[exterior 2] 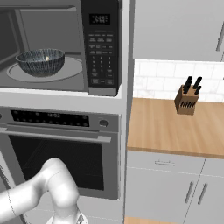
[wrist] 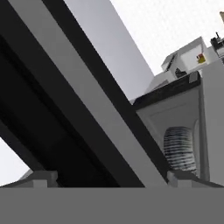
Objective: Pick the mushroom from the sink and place it in the bowl. Then pick the bowl and place it in the microwave. Then close the microwave door and press the start button.
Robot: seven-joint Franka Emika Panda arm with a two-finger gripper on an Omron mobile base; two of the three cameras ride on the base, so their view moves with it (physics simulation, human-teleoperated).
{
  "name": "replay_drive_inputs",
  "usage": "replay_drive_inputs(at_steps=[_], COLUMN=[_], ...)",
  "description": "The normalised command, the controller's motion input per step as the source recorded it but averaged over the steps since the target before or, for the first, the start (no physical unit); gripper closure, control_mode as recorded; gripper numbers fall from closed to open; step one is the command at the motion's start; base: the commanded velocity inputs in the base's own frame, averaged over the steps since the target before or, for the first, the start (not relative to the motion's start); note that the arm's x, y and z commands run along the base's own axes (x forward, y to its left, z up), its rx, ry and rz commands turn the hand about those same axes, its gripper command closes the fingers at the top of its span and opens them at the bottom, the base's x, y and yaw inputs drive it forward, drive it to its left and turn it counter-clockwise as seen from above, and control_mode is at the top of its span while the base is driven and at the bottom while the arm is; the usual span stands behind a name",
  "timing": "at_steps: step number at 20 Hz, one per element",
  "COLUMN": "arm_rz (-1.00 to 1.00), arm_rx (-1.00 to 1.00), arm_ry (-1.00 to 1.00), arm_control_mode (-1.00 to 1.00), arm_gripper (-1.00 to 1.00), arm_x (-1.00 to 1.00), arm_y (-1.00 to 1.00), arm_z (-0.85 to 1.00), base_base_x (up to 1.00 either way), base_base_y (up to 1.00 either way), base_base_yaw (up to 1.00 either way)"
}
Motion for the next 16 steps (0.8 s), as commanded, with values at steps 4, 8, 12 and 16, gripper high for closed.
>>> replay_drive_inputs(at_steps=[4,8,12,16], arm_rz=[-0.11,-0.07,-0.03,0.00], arm_rx=[0.02,0.05,0.04,0.03], arm_ry=[-0.02,-0.03,-0.01,0.00], arm_control_mode=[-1.00,-1.00,-1.00,-1.00], arm_gripper=[-1.00,-1.00,-1.00,-1.00], arm_x=[-0.44,-0.52,-0.40,-0.21], arm_y=[-0.28,-0.44,-0.60,-0.76], arm_z=[0.27,0.29,0.35,0.38], base_base_x=[0.00,0.00,0.00,0.00], base_base_y=[0.00,0.00,0.00,0.00], base_base_yaw=[0.00,0.00,0.00,0.00])
